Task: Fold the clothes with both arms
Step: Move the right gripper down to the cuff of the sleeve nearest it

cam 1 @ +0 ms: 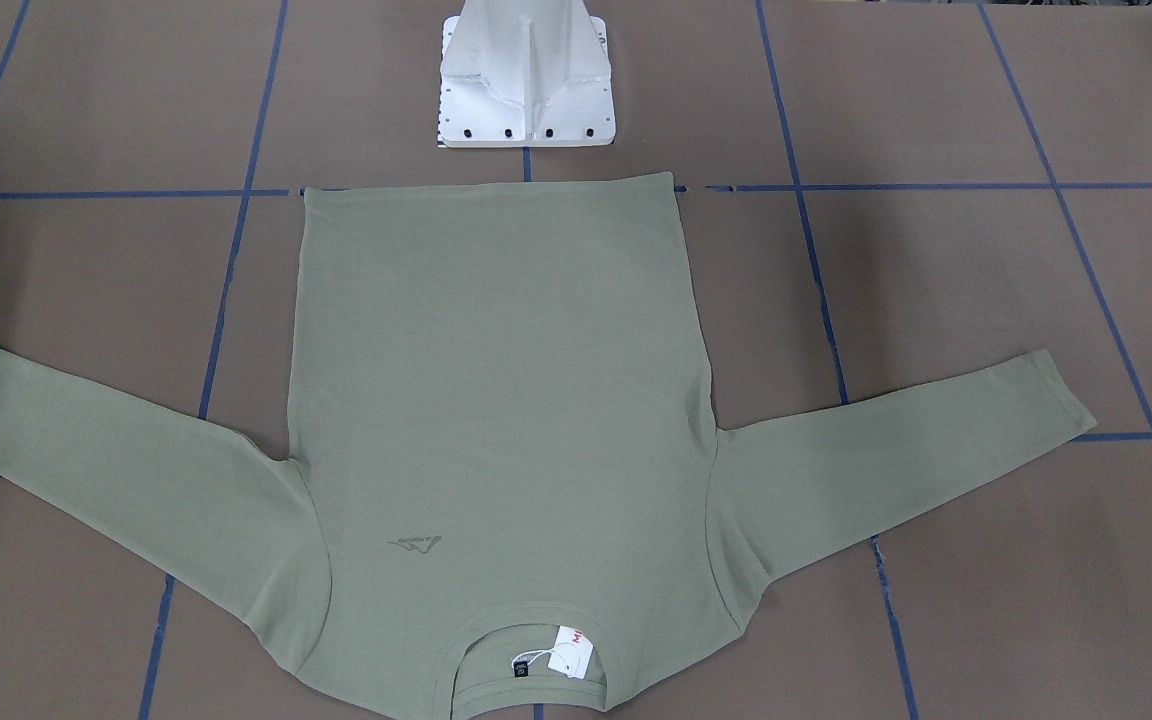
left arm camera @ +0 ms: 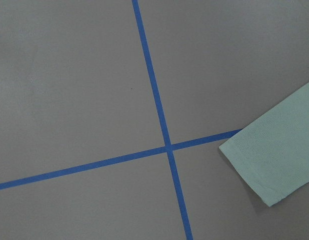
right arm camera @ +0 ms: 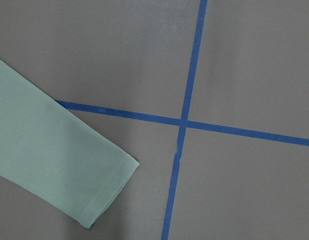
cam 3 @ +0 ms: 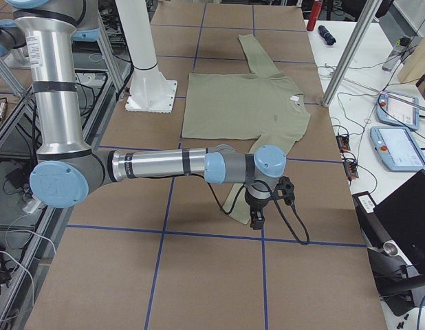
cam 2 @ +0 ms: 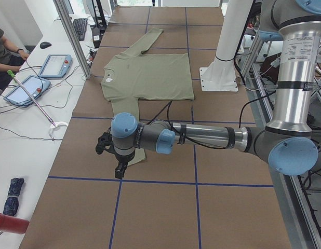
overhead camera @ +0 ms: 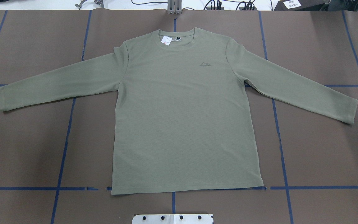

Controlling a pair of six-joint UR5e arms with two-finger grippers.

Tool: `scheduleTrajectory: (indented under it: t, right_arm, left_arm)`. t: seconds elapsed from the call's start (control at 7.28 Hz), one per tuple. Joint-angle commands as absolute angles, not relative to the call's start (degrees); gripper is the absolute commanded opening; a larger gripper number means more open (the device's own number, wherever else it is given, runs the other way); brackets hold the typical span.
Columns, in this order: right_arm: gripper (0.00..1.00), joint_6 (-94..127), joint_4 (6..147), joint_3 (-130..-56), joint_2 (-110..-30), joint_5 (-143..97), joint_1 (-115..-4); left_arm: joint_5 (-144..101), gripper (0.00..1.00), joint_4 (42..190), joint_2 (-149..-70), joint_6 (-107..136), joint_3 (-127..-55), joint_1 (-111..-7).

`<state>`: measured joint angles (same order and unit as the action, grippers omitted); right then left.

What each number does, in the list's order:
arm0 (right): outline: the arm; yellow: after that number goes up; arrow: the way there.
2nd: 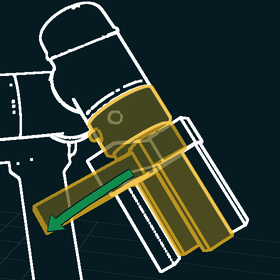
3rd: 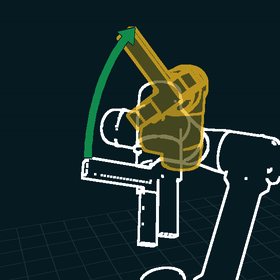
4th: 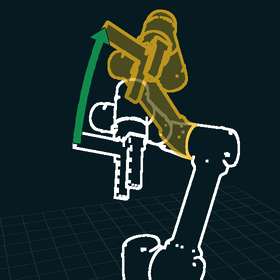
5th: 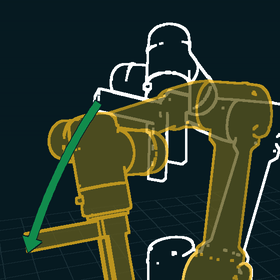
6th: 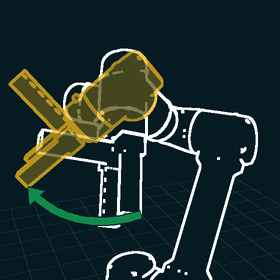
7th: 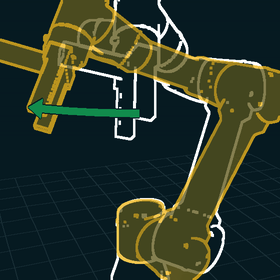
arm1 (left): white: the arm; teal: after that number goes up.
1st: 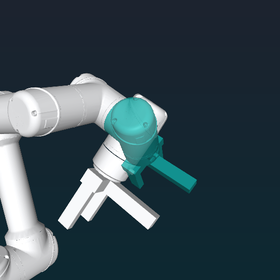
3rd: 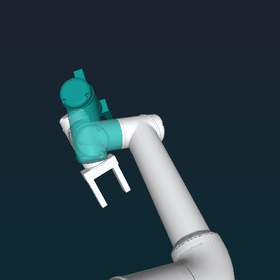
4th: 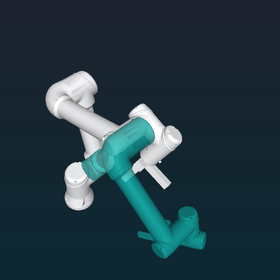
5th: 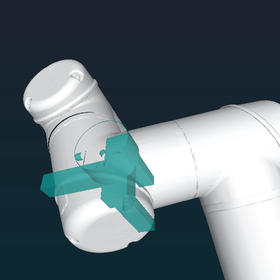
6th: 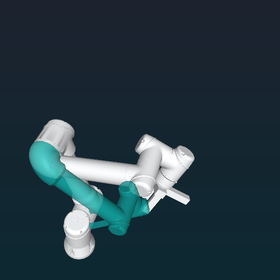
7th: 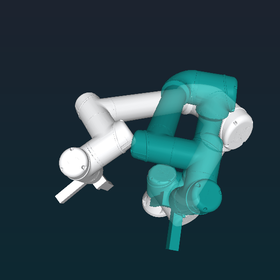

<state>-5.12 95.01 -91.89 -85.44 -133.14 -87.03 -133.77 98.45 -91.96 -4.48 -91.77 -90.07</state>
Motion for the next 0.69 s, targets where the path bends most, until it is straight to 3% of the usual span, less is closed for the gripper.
scheduleTrajectory:
  t: [0.0,0.55]
  right_arm:
    - [1.00,-5.1,94.9,-91.9,-85.3,-133.2,-87.0]
    - [1.00,-5.3,89.1,-91.8,-84.4,-133.4,-86.7]
  left_arm:
    - [-133.8,1.00,98.4,-92.0,-4.5,-91.9,-90.0]
    - [-133.9,1.00,98.9,-93.9,-4.8,-92.9,-89.6]
